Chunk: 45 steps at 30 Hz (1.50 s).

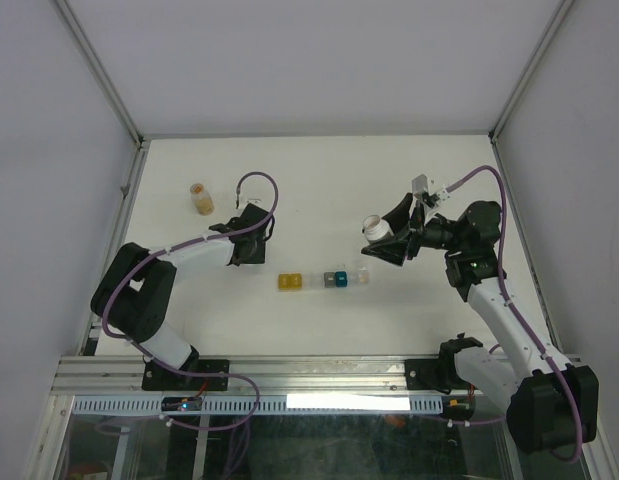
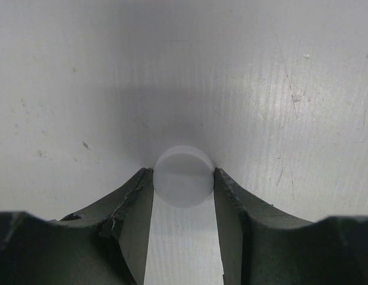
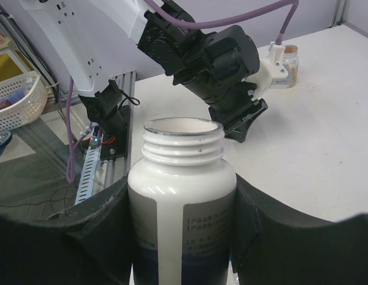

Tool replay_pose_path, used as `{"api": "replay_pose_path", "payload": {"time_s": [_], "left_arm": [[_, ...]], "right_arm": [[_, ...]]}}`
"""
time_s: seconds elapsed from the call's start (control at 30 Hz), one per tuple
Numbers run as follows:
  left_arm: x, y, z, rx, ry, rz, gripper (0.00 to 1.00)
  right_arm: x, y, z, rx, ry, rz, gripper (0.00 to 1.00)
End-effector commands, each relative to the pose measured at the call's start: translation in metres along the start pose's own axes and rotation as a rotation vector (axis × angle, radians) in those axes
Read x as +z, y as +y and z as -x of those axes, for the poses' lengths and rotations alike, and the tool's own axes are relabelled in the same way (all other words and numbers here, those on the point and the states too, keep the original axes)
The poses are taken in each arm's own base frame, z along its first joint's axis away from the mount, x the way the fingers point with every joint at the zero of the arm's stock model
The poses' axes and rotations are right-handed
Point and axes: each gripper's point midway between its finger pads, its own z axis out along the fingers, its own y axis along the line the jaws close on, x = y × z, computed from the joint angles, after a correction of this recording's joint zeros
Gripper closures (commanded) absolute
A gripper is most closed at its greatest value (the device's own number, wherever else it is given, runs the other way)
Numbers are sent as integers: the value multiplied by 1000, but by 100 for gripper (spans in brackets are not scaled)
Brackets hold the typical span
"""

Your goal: Sort the pills into containers

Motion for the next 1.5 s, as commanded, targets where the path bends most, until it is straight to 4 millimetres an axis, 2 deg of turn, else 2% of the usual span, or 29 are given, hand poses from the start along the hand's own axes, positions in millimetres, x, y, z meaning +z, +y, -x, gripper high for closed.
{"api": "replay_pose_path", "payload": {"time_s": [0.0,0.1,0.2,0.33,0.43,0.47,0.5,0.57,0.67,0.77,0.87,1.03,1.2,1.47], "left_arm": [[-7,-7,13,1,-24,-42,64],[-19,-14,20,-26,-47,-101,69],[-41,-30,32,-58,-95,-224,71],[-93,-62,52,-98,-203,-503,72],[-144,-94,58,-98,-270,-805,72],[-161,-102,58,-95,-289,-900,72],[-186,-112,65,-89,-342,-1019,72],[-219,-124,62,-72,-367,-1203,72],[-255,-135,61,-43,-384,-1387,72],[-280,-143,61,-10,-397,-1500,72],[-297,-152,61,22,-396,-1568,72],[-307,-170,60,70,-389,-1604,72],[-305,-183,62,75,-380,-1602,72],[-296,-201,64,76,-373,-1542,72]], "right_arm": [[-1,5,17,-74,-31,2,100],[-2,5,16,-76,-30,3,100],[-2,6,13,-93,-17,19,100],[-4,6,5,-151,22,38,100],[-6,9,-2,-157,61,55,100],[-7,8,-5,-217,76,66,100],[-8,10,-10,-204,97,74,100],[-11,11,-11,-241,119,76,100],[-14,9,-17,-281,151,44,100],[-18,6,-23,-303,187,15,100],[-21,3,-30,-317,214,-1,100],[-18,5,-40,-313,241,15,100],[-11,9,-57,-319,291,33,100],[-2,12,-67,-315,326,59,100]]}}
